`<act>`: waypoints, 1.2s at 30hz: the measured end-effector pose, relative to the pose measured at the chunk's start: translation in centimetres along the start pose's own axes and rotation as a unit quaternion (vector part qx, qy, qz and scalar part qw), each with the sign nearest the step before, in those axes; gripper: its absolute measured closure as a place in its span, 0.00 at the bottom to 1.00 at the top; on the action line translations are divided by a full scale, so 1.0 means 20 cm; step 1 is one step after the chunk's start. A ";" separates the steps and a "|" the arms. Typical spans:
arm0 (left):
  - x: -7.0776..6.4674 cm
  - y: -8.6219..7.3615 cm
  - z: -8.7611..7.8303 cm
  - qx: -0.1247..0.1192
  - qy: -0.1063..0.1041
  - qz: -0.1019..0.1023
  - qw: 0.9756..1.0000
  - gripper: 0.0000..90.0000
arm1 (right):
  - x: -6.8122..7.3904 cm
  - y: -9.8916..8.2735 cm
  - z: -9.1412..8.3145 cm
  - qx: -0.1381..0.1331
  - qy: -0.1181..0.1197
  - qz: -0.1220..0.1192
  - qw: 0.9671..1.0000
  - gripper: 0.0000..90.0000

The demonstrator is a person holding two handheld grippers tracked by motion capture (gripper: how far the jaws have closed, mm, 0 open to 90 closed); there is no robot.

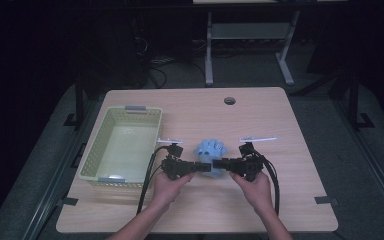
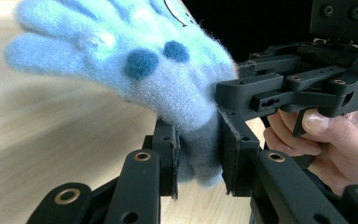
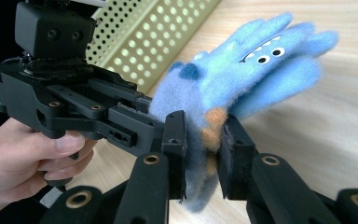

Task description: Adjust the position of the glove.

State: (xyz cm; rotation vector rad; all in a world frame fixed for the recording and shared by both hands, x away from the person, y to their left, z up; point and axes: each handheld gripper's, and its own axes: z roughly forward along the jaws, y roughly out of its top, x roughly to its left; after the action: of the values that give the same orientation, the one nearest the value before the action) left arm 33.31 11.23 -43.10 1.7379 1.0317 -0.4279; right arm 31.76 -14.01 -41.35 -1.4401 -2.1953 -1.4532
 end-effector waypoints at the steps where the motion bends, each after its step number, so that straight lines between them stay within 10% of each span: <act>1: -0.01 0.01 -0.01 -0.001 0.000 0.000 1.000 0.78 | 0.01 0.01 0.00 0.000 0.001 0.000 1.000 0.83; 36: 0.02 0.14 -0.34 -0.037 0.007 0.023 0.999 0.78 | 0.22 0.28 0.14 0.008 0.033 -0.049 0.998 0.83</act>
State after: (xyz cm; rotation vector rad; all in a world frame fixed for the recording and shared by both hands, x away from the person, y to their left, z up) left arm 34.52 17.09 -38.98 1.6979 1.0044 -0.3453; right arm 34.75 -8.72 -36.80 -1.2773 -2.2602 -1.4860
